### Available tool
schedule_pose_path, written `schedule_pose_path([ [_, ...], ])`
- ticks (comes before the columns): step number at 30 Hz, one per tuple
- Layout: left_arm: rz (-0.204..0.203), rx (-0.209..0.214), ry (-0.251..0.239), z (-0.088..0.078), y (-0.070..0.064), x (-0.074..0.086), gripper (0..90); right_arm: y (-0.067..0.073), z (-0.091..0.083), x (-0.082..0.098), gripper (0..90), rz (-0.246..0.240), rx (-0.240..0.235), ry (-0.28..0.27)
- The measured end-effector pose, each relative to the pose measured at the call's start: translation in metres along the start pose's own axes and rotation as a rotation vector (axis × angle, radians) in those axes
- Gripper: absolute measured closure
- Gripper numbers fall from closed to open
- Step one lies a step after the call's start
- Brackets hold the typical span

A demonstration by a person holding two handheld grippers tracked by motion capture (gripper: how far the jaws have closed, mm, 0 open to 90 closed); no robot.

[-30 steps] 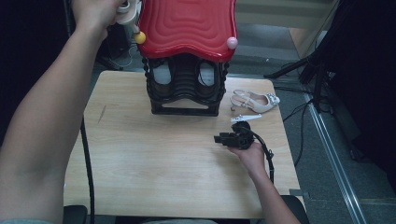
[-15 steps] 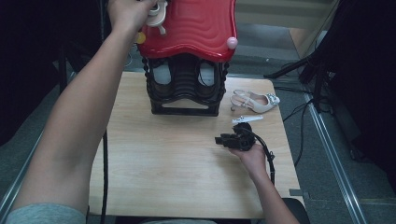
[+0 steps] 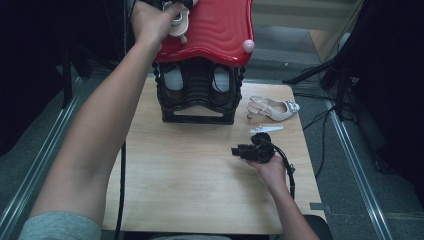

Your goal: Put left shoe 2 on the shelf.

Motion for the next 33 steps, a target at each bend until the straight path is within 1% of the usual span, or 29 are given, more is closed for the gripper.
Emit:
schedule_pose_path([
  [1,-0.003,0.002,-0.006,0.0,-0.001,0.001,30.9,0.0,0.0,0.0,62.1,0.001,0.001,-0.002],
  [2,0.003,0.002,-0.007,0.0,-0.001,0.002,30.8,0.0,0.0,0.0,62.0,0.002,0.001,-0.003],
  [5,0.024,-0.014,-0.016,0.001,-0.002,0.005,30.5,0.0,0.0,0.0,62.0,-0.003,0.004,0.001],
  [7,0.045,-0.026,-0.02,0.001,-0.004,0.007,29.9,0.0,0.001,0.0,62.0,-0.003,0.003,0.002],
  [10,0.069,-0.022,-0.03,0.001,-0.005,0.009,27.6,0.0,0.001,0.0,61.9,-0.006,0.004,0.0],
  [12,0.085,-0.018,-0.026,0.001,-0.005,0.01,26.4,0.0,0.001,0.0,61.9,-0.002,0.005,0.002],
  [14,0.083,-0.004,-0.017,0.0,-0.005,0.01,25.1,0.0,0.001,0.0,61.8,-0.001,0.005,0.002],
  [16,0.07,0.019,-0.009,-0.001,-0.005,0.01,22.0,0.0,0.0,0.0,61.6,-0.002,0.006,0.001],
  [18,0.073,0.034,0.002,-0.002,-0.005,0.01,21.1,0.0,0.0,0.0,61.5,-0.002,0.006,0.001],
  [19,0.075,0.037,-0.001,-0.004,-0.005,0.009,20.5,0.0,0.0,0.0,61.5,-0.001,0.007,0.001],
  [20,0.07,0.044,-0.006,-0.005,-0.005,0.009,19.9,-0.001,0.0,0.0,61.4,-0.001,0.006,0.002],
  [22,0.062,0.048,0.002,-0.007,-0.005,0.008,15.6,-0.001,0.0,0.0,61.3,0.0,0.007,0.001],
  [24,0.072,0.035,0.011,-0.009,-0.006,0.007,15.2,-0.001,0.0,0.0,61.2,0.002,0.007,0.0],
  [26,0.084,0.039,0.034,-0.01,-0.007,0.006,14.7,-0.001,0.0,0.0,61.0,0.003,0.008,-0.002],
  [28,0.088,0.026,0.028,-0.012,-0.006,0.003,14.4,-0.002,-0.001,0.0,60.8,0.006,0.009,-0.002],
  [30,0.078,0.045,0.039,-0.015,-0.006,0.001,14.1,-0.002,-0.001,0.0,60.8,0.007,0.009,-0.002],
  [33,0.089,0.042,0.034,-0.02,-0.006,-0.003,14.0,-0.002,-0.002,0.0,60.7,0.008,0.007,-0.001],
])
Point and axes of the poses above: each handheld gripper's, and its own axes: z roughly forward along the jaws, x roughly out of its underside, y roughly to its left, the point moved 5 cm from there along z, roughly forward along the jaws, and after that the axes turned 4 degrees about -y, right-handed, at the moved point
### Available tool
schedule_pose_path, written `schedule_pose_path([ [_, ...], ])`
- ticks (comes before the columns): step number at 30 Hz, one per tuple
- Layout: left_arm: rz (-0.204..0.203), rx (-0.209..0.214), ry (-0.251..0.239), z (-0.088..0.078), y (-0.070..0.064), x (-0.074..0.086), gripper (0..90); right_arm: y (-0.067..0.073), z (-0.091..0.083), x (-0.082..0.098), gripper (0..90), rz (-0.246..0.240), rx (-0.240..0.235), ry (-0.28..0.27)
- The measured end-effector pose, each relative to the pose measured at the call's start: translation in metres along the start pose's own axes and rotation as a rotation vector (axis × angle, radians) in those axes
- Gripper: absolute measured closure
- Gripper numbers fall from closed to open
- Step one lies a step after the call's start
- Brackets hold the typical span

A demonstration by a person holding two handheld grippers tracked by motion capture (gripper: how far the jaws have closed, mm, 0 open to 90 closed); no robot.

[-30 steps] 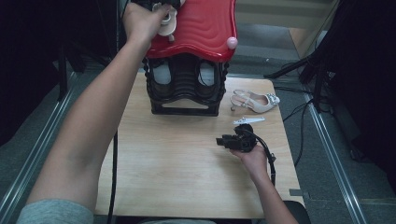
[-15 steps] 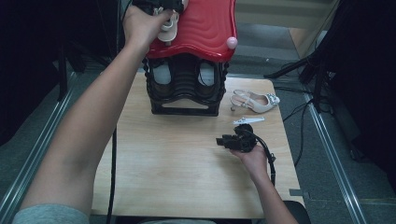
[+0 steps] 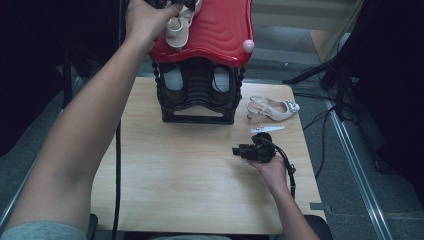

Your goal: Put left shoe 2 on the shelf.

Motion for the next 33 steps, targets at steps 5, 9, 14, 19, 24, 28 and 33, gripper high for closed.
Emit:
schedule_pose_path([
  [5,0.014,0.003,-0.018,-0.013,0.001,-0.006,15.4,0.0,0.0,0.0,60.5,0.001,0.0,-0.001],
  [9,0.033,-0.01,-0.036,-0.023,0.003,-0.01,22.4,-0.001,0.0,0.0,60.2,0.002,0.001,-0.001],
  [14,0.026,0.018,-0.044,-0.036,0.012,-0.01,25.1,-0.002,-0.001,0.0,60.1,0.01,-0.002,-0.004],
  [19,0.044,0.021,-0.047,-0.048,0.024,-0.006,30.3,-0.002,-0.001,-0.001,60.0,0.01,-0.001,-0.006],
  [24,0.027,0.014,-0.058,-0.054,0.04,0.003,31.0,-0.003,-0.001,-0.001,60.0,0.016,0.003,-0.005],
  [28,0.013,0.011,-0.053,-0.055,0.055,0.014,31.1,-0.003,-0.001,-0.001,59.9,0.013,0.001,-0.008],
  [33,0.0,0.005,-0.051,-0.055,0.073,0.032,31.1,-0.003,-0.002,-0.002,59.9,0.007,0.001,-0.013],
])
Point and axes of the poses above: each handheld gripper's, and its own axes: z roughly forward along the jaws, x roughly out of its underside, y roughly to its left, the point moved 5 cm from there along z, roughly forward along the jaws, and after that the axes turned 4 degrees about -y, right-handed, at the moved point
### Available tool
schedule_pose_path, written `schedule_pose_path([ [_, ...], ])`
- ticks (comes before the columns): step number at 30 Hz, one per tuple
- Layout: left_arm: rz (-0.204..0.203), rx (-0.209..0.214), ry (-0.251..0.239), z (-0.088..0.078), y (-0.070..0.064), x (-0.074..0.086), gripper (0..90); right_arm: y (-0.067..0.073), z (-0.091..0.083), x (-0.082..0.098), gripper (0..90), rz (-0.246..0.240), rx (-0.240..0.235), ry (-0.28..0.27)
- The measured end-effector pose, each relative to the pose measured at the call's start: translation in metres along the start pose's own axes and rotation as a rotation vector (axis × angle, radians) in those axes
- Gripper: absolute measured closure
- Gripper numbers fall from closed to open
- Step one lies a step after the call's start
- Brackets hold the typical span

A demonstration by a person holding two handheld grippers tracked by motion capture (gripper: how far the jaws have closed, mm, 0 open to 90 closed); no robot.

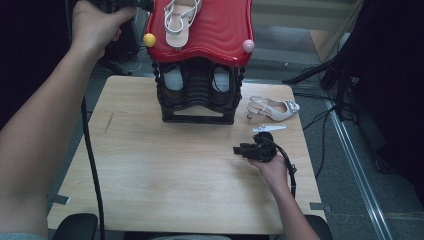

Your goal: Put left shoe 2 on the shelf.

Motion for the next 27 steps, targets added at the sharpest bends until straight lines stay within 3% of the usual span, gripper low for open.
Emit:
schedule_pose_path([
  [13,-0.01,0.02,0.039,-0.001,0.027,0.051,30.6,-0.002,0.001,0.0,60.0,-0.004,0.019,-0.003],
  [16,-0.039,0.041,0.026,-0.003,0.032,0.063,30.8,-0.003,0.0,-0.001,60.0,-0.004,0.02,-0.008],
  [27,-0.059,0.043,0.07,0.008,0.046,0.108,30.3,-0.005,0.001,-0.001,59.7,0.026,0.02,-0.008],
])
Point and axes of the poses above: each handheld gripper's, and its own axes: z roughly forward along the jaws, x roughly out of its underside, y roughly to its left, the point moved 5 cm from there along z, roughly forward along the jaws, and after that the axes turned 4 degrees about -y, right-handed, at the moved point
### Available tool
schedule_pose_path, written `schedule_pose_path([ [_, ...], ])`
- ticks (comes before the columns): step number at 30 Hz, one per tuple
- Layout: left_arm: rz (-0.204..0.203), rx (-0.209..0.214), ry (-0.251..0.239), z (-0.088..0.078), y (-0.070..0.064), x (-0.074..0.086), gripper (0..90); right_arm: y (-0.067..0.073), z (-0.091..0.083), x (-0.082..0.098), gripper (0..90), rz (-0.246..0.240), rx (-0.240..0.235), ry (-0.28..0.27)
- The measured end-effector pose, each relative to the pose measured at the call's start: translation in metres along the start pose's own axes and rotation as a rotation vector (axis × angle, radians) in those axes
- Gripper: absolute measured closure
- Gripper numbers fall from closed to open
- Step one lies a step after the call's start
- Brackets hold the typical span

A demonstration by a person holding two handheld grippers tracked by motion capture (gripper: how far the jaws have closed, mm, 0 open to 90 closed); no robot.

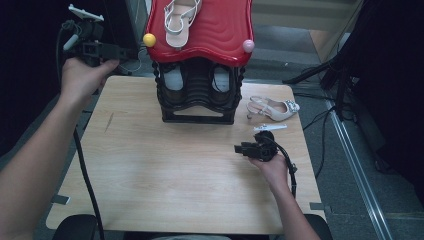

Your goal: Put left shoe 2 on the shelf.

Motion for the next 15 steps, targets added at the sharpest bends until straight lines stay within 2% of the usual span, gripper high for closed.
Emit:
schedule_pose_path([
  [1,0.004,-0.013,-0.004,0.001,0.001,0.005,30.3,0.0,0.0,0.0,59.7,-0.001,0.001,-0.001],
  [7,-0.026,0.003,0.013,0.014,0.008,0.029,30.5,-0.002,-0.001,0.0,60.0,-0.002,0.009,0.0],
  [9,-0.046,0.024,0.027,0.018,0.01,0.038,30.6,-0.002,-0.001,0.0,60.0,-0.003,0.014,0.0],
  [12,-0.033,0.012,0.035,0.023,0.012,0.049,30.5,-0.003,-0.001,-0.001,60.9,-0.002,0.017,-0.003],
  [15,-0.043,0.017,0.038,0.029,0.014,0.061,30.7,-0.003,0.0,-0.001,61.3,0.002,0.026,0.001],
])
Point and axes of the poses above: each handheld gripper's, and its own axes: z roughly forward along the jaws, x roughly out of its underside, y roughly to its left, the point moved 5 cm from there along z, roughly forward along the jaws, and after that the axes turned 4 degrees about -y, right-handed, at the moved point
